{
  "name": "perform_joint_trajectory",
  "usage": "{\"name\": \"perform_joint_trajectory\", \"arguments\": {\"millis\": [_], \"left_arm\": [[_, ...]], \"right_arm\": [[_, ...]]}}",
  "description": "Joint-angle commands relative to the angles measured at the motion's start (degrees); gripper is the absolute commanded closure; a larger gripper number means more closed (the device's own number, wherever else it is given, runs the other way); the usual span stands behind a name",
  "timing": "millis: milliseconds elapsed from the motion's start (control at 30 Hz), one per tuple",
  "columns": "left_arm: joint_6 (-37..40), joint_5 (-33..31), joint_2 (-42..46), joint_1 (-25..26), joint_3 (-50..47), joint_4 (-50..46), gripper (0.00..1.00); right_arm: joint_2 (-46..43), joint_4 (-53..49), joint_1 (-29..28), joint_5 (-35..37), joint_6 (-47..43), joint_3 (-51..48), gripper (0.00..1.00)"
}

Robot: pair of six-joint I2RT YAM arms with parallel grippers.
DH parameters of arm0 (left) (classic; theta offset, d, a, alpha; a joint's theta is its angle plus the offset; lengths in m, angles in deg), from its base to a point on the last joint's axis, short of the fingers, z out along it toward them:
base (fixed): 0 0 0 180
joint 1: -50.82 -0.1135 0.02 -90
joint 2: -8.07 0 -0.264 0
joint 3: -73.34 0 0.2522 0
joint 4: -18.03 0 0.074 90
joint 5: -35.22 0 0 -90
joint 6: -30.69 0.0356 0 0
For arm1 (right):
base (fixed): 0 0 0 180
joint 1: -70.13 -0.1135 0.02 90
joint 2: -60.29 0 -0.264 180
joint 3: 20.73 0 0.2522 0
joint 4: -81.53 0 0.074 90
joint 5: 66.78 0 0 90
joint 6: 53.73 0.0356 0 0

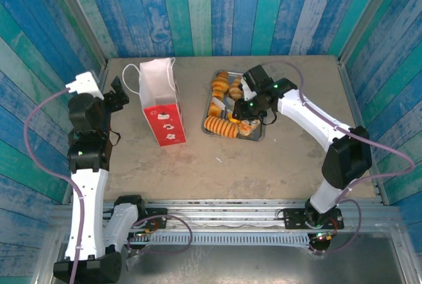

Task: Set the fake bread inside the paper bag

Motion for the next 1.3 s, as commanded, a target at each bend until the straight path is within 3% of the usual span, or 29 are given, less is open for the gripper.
{"name": "perform_joint_trajectory", "arguments": {"millis": [0,967,1267], "left_arm": [[0.9,-0.6,0.9,-0.2,-0.6,2.0,0.06],[0.2,1.0,1.5,-0.3,-0.5,1.2,0.06],[-0.9,1.0,1.9,-0.3,-0.1,-0.3,0.06]], "right_arm": [[1.2,0.7,-0.7,-1.0,0.7,2.5,0.51],[7.6,2.5,-1.3,-3.0,2.4,4.0,0.51],[5.3,0.6,-1.3,0.8,1.7,4.2,0.71]]}}
